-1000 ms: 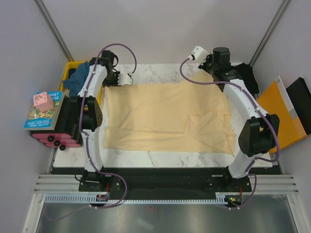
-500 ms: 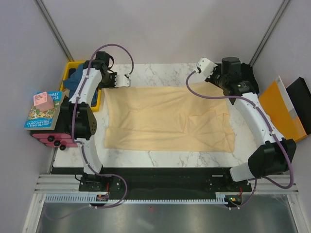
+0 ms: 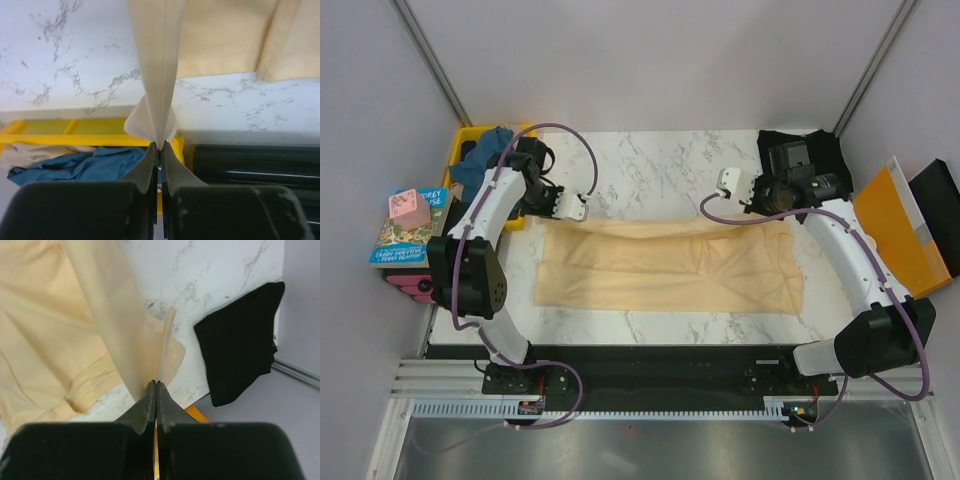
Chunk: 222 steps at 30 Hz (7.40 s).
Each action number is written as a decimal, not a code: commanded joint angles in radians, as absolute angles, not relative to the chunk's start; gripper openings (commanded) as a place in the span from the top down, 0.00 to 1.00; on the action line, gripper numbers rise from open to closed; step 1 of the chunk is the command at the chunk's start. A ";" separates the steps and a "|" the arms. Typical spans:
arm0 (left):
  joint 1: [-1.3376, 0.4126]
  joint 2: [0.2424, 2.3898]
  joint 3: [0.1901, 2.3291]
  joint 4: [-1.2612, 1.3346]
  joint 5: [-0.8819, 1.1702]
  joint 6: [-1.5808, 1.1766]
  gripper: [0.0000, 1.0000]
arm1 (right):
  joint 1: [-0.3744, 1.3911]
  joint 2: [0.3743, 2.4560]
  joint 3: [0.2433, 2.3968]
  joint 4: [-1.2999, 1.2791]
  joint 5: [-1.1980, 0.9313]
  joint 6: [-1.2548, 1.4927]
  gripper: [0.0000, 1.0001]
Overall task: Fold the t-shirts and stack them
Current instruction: Fold the tshirt
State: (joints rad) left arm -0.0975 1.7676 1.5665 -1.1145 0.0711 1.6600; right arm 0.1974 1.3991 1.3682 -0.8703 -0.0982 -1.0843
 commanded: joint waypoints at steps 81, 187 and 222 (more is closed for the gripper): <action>-0.241 1.917 1.647 -1.106 0.118 1.459 0.30 | 0.186 2.086 1.710 -1.295 -0.583 -1.160 0.57; -0.293 1.980 1.712 -1.094 0.153 1.529 0.29 | 0.494 1.760 1.445 -1.460 -0.472 -1.204 1.00; -0.288 2.063 1.681 -0.922 0.178 1.535 0.29 | 0.134 1.979 1.491 -1.077 -0.242 -0.822 0.73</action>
State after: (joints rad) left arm -0.2836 2.0663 1.7039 -0.9749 0.1604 1.5631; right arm 0.1658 1.9778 1.4334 -1.1217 -0.2783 -0.8608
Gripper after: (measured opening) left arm 0.709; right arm 0.279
